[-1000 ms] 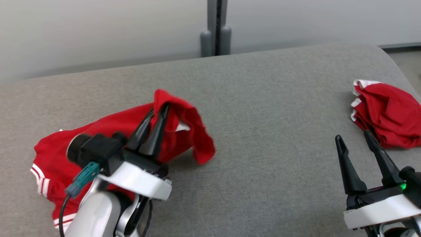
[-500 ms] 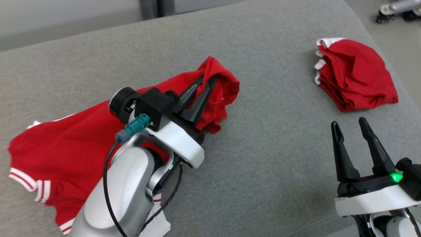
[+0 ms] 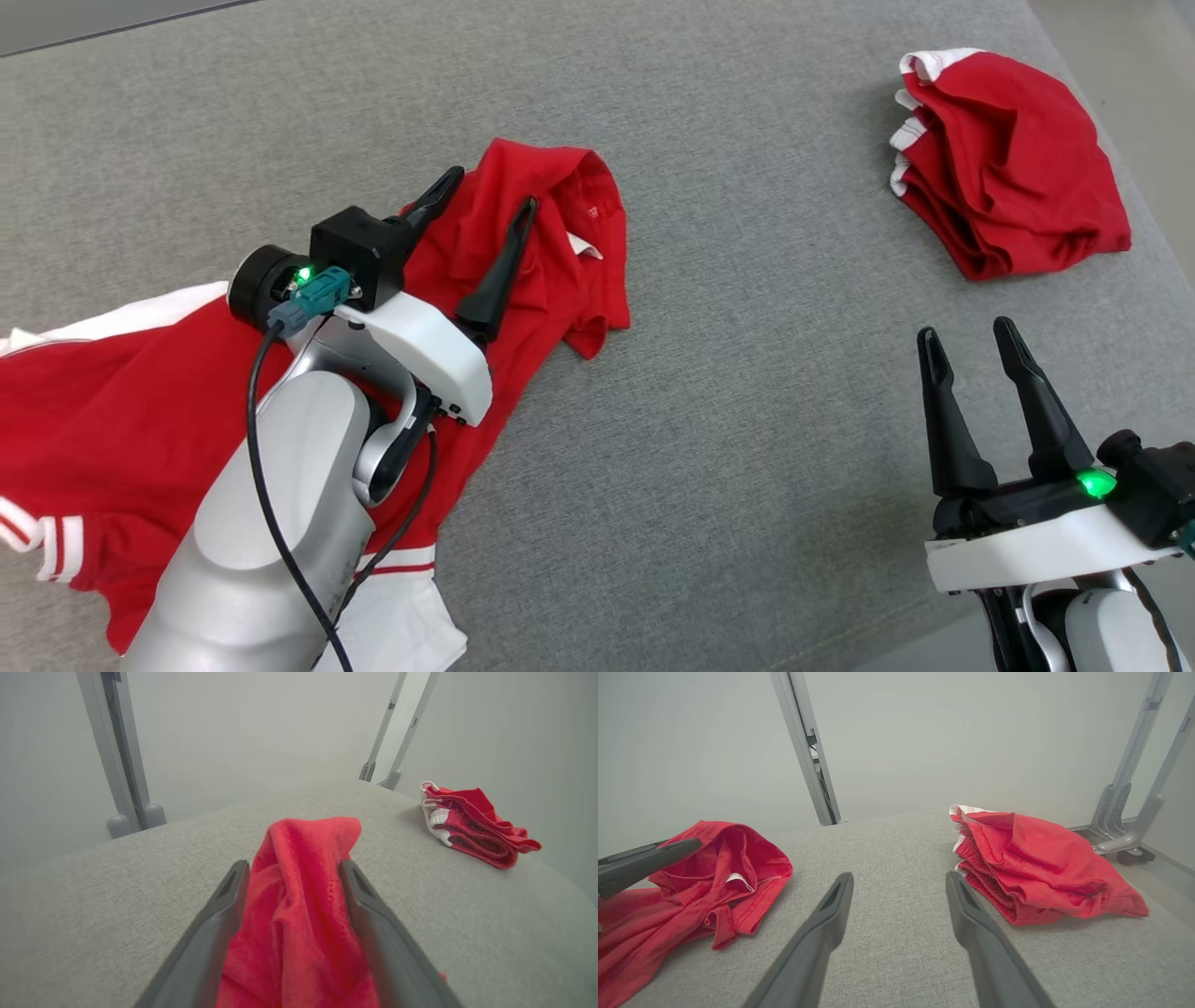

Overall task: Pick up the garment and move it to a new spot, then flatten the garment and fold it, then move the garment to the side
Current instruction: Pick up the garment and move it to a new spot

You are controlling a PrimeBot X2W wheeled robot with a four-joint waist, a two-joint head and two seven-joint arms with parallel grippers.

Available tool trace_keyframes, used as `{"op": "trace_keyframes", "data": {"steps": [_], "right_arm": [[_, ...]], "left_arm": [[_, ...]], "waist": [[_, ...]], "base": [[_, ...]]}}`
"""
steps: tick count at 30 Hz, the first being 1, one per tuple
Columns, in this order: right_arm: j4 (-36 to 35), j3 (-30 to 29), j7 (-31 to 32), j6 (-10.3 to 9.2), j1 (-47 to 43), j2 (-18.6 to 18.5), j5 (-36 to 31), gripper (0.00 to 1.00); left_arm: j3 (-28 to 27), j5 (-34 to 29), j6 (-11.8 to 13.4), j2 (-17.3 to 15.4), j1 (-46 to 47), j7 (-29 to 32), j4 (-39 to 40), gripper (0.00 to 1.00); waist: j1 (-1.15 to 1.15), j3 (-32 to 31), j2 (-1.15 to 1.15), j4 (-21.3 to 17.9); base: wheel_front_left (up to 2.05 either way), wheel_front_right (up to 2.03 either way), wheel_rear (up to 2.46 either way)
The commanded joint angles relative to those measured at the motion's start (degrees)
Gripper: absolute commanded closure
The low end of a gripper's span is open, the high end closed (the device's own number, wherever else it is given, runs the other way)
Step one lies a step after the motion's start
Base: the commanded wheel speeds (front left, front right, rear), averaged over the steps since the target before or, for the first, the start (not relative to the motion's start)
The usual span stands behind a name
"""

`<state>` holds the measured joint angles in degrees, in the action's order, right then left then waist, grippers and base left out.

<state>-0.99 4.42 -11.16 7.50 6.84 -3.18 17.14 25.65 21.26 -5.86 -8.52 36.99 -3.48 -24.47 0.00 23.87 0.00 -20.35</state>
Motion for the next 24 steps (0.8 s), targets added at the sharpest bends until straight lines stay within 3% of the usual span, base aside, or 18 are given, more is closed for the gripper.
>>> {"op": "trace_keyframes", "data": {"steps": [1,6,12,19,24], "right_arm": [[0.47,-0.08,-0.45,-0.01,0.80,-0.02,-0.03,0.00],[1.08,-0.41,-0.29,-0.01,0.39,-0.53,-0.55,0.00],[1.08,-1.06,1.06,-0.01,-0.83,-1.52,-1.20,0.00],[0.24,-1.70,3.00,-0.01,-2.66,-2.68,-1.81,0.00],[-0.70,-2.33,4.71,-0.01,-3.96,-3.44,-2.26,0.00]], "left_arm": [[-0.06,-0.09,-0.03,-0.32,0.77,-1.15,-0.42,0.00],[-1.63,1.25,1.02,-0.26,-2.02,-5.54,-0.67,0.00],[-5.89,3.33,4.16,-1.57,-6.98,-9.34,1.07,0.00],[-12.04,5.55,7.30,-4.28,-14.30,-11.27,5.39,0.00],[-14.98,6.37,7.98,-5.98,-19.95,-11.60,7.77,0.00]], "waist": [[0.00,-0.59,0.00,1.00],[0.00,-3.06,0.00,3.79],[0.00,-6.69,0.00,7.78],[0.00,-10.06,0.00,12.71],[0.00,-12.59,0.00,15.85]], "base": [[0.00,0.00,0.00],[0.00,0.00,0.00],[0.00,0.00,0.00],[0.00,0.00,0.00],[0.00,0.00,0.00]]}}
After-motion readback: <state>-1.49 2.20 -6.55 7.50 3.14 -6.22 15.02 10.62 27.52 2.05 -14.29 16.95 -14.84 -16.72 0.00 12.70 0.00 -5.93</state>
